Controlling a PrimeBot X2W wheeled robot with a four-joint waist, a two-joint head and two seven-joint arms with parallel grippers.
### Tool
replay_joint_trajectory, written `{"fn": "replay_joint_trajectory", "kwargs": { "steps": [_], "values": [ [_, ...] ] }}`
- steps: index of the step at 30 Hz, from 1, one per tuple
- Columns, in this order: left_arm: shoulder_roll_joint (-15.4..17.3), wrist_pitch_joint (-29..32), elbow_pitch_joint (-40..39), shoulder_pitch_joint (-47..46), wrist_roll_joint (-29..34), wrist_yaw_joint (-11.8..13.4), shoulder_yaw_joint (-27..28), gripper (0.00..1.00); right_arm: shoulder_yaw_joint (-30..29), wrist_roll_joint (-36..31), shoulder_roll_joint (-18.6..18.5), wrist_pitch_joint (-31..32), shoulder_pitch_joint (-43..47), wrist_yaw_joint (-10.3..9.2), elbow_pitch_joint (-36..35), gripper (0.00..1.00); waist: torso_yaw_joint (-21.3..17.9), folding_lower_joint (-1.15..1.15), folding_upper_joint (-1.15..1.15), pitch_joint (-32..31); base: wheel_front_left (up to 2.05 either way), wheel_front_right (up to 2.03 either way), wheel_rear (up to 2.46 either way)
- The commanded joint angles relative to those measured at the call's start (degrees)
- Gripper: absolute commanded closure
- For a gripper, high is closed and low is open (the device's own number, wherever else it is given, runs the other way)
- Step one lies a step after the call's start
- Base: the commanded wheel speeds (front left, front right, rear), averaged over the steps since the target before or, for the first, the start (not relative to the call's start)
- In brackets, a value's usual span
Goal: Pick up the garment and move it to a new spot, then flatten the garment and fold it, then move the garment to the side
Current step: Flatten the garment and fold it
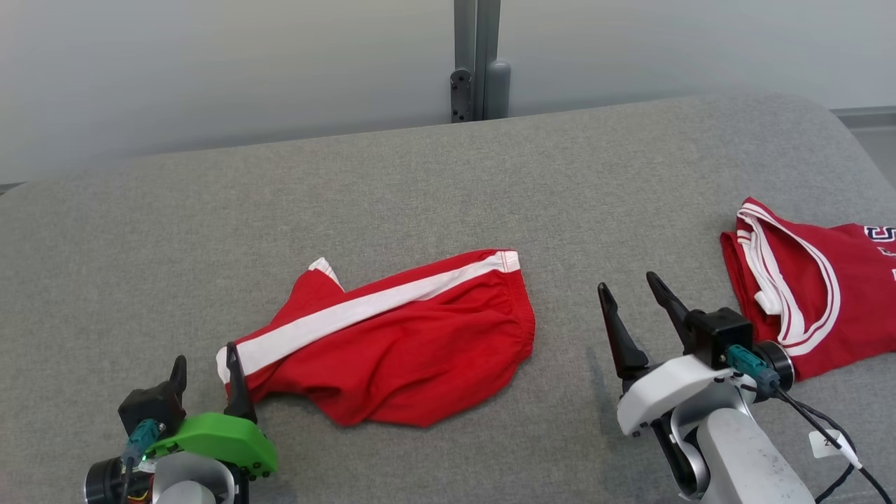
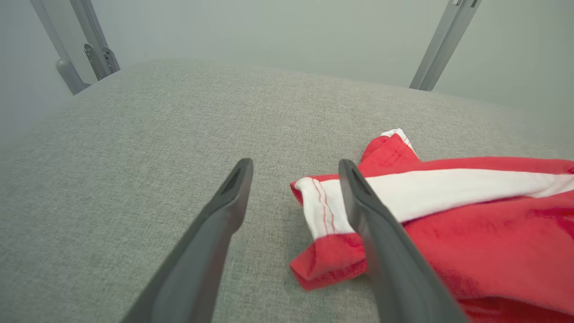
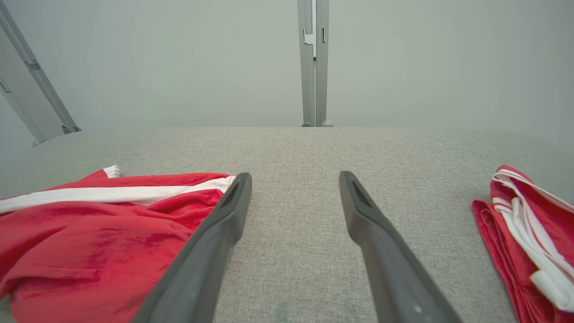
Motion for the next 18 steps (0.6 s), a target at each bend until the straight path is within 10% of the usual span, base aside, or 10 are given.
{"fn": "replay_joint_trajectory", "kwargs": {
  "steps": [1,18],
  "values": [
    [-0.26,-0.13,-0.8,0.64,0.85,-0.55,0.41,0.0,0.13,0.45,-0.05,-0.15,-0.78,-0.07,-0.39,0.0,-0.07,0.0,0.0,0.84,0.0,0.0,0.0],
    [-0.89,-0.15,0.84,-4.19,-4.61,-3.43,-4.55,0.0,3.67,2.09,-0.05,-0.15,-6.71,-0.07,1.89,0.0,2.91,0.0,0.0,7.04,0.0,0.0,0.0]
  ]
}}
